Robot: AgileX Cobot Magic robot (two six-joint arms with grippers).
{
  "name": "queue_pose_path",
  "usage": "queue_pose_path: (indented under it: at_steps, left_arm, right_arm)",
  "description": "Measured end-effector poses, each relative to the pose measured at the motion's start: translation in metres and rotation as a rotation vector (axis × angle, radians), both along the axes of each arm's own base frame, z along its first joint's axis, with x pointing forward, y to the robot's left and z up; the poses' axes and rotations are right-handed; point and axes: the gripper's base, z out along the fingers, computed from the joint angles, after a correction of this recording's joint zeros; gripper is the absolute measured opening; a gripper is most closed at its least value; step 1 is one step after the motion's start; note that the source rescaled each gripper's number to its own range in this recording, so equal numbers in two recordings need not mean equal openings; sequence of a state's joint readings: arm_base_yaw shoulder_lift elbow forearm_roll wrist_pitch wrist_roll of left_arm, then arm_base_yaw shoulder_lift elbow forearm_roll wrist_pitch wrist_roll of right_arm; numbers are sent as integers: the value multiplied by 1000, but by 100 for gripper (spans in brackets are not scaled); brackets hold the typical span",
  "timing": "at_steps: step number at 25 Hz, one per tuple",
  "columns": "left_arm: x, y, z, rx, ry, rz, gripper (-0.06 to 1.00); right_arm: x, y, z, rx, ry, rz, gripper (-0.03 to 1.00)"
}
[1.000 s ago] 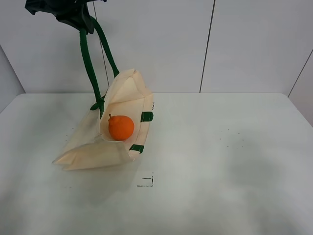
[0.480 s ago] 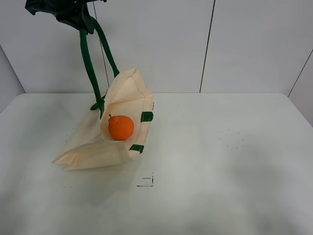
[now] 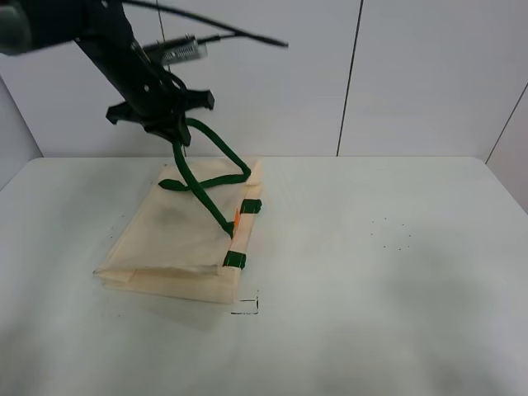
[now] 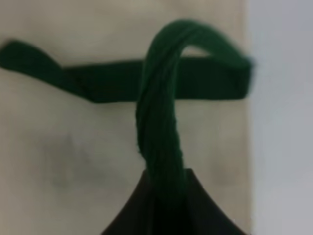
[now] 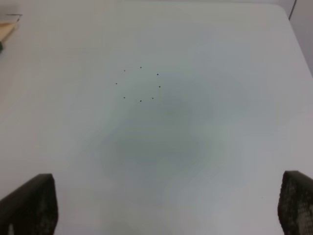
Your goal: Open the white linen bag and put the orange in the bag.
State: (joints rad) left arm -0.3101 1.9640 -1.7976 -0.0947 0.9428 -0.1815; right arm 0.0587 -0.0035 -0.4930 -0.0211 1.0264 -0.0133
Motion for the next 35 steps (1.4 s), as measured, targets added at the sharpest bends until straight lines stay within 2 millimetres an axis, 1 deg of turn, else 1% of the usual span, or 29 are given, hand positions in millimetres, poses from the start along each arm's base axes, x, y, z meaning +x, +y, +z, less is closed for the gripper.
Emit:
queue_pose_path:
  at_steps: [1, 2, 3, 4, 6, 7, 8, 9, 11, 12, 14, 17, 21, 24, 30, 33, 35]
  left_arm:
    - [4, -1, -15, 13, 26, -10, 0]
    - [6, -2, -26, 23, 46, -21, 1]
    - [9, -3, -34, 28, 60, -27, 3]
    - [10, -4, -39, 28, 68, -29, 9]
    - [12, -5, -42, 20, 64, -30, 27]
    - [12, -5, -42, 15, 60, -29, 40]
    - [13, -5, -42, 13, 56, -29, 56]
    - [13, -5, -42, 15, 52, -29, 66]
    - [14, -3, -42, 46, 40, -34, 79]
    - [14, -1, -42, 69, 33, -38, 82]
    - [16, 4, -42, 133, 20, -43, 85]
    - [16, 12, -42, 209, 17, -16, 87]
    - [21, 27, -42, 225, 16, 30, 87]
    - [25, 47, -42, 228, 21, 76, 87]
    - [31, 103, -43, 245, 60, 185, 87]
    - [31, 120, -43, 253, 81, 220, 87]
    - [29, 123, -44, 257, 99, 225, 87]
  right_arm:
    - [0, 0, 0, 0, 0, 0, 100]
    - [0, 0, 0, 0, 0, 0, 100]
    - [0, 0, 0, 0, 0, 0, 100]
    - [0, 0, 0, 0, 0, 0, 100]
    - [0, 0, 0, 0, 0, 0, 100]
    - [0, 0, 0, 0, 0, 0, 100]
    - [0, 0, 0, 0, 0, 0, 100]
    - [0, 0, 0, 0, 0, 0, 100]
    - [0, 0, 0, 0, 0, 0, 100]
    - [0, 0, 0, 0, 0, 0, 100]
    - [0, 0, 0, 0, 0, 0, 100]
    - [0, 0, 0, 1, 0, 0, 100]
    - [0, 0, 0, 1, 0, 0, 100]
    - [0, 0, 0, 1, 0, 0, 100]
    - [0, 0, 0, 1, 0, 0, 100]
    - [0, 0, 0, 1, 0, 0, 100]
    - [0, 0, 0, 1, 0, 0, 100]
